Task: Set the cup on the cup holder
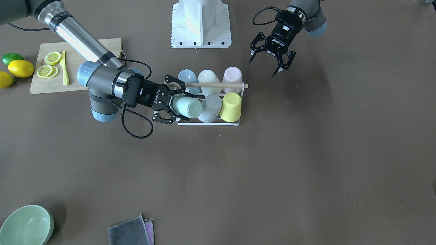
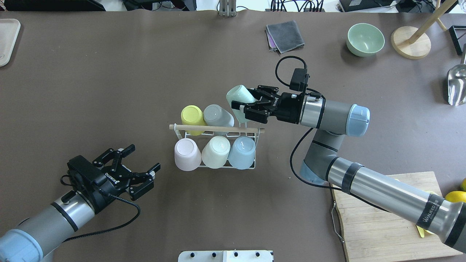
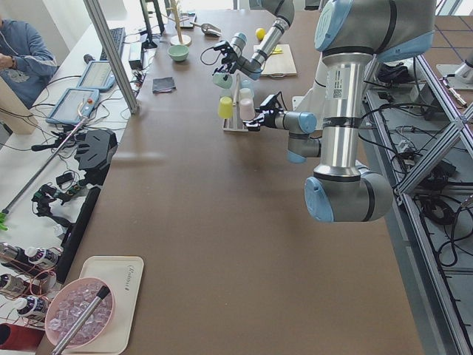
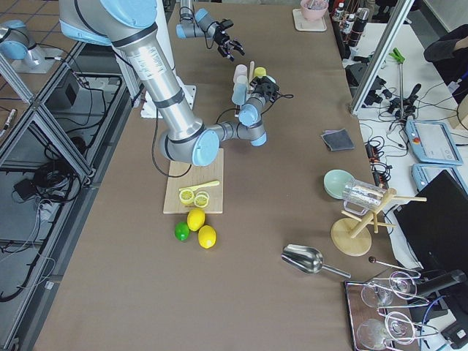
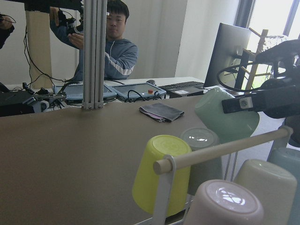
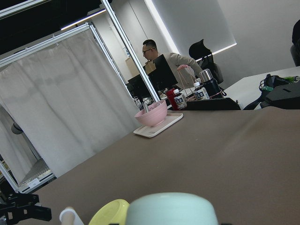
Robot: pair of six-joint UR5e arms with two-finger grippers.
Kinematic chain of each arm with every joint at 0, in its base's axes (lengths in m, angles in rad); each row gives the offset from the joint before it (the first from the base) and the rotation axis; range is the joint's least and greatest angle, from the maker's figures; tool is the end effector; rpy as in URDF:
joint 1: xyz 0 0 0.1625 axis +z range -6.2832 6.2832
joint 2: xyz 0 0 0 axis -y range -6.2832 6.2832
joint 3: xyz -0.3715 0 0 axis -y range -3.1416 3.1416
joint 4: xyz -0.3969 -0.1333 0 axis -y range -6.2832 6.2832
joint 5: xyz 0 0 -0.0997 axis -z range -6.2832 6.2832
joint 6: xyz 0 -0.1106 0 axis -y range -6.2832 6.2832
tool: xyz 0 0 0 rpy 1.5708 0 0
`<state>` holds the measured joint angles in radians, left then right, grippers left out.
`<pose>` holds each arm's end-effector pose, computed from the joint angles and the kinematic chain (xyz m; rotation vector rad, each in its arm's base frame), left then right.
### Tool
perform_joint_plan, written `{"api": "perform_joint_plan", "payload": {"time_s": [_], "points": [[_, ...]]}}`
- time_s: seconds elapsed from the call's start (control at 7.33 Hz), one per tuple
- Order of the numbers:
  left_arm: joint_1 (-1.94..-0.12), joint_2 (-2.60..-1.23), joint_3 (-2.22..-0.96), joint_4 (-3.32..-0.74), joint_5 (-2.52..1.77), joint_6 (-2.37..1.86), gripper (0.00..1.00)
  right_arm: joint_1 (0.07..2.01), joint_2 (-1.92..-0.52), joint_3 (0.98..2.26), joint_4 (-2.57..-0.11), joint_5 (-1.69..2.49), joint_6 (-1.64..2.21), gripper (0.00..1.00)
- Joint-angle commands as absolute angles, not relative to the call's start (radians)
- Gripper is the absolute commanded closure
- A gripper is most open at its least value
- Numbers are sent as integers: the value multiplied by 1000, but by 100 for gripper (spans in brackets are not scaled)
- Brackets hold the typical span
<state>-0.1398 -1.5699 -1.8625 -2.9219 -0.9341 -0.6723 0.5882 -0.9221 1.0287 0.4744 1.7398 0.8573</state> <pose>0.4293 -0.2614 0.3144 1.1871 1.1145 0.0603 -0.4817 -0.4591 0.2731 1.2250 -1.7709 -0.2545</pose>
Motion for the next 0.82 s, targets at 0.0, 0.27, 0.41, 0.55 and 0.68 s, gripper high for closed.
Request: {"api": "perform_joint_plan", "payload": {"time_s": [0.0, 0.27, 0.41, 0.55, 0.68], "points": [[-269, -1482, -1894, -2760, -1189, -831, 2, 603, -933, 1035, 476, 1743, 861, 0], [-507, -1457, -1891, -2581, -1508, -845, 2, 646, -931, 1035, 485, 1768, 865, 0], [-666, -1456, -1881, -2486, -1690, -844, 2, 708, -924, 1037, 465, 1831, 864, 0], [-804, -1457, -1873, -2383, -1874, -836, 2, 804, -899, 1042, 354, 1933, 864, 0], [-913, -1457, -1868, -2261, -2001, -830, 2, 857, -885, 1048, 245, 1981, 865, 0]]}}
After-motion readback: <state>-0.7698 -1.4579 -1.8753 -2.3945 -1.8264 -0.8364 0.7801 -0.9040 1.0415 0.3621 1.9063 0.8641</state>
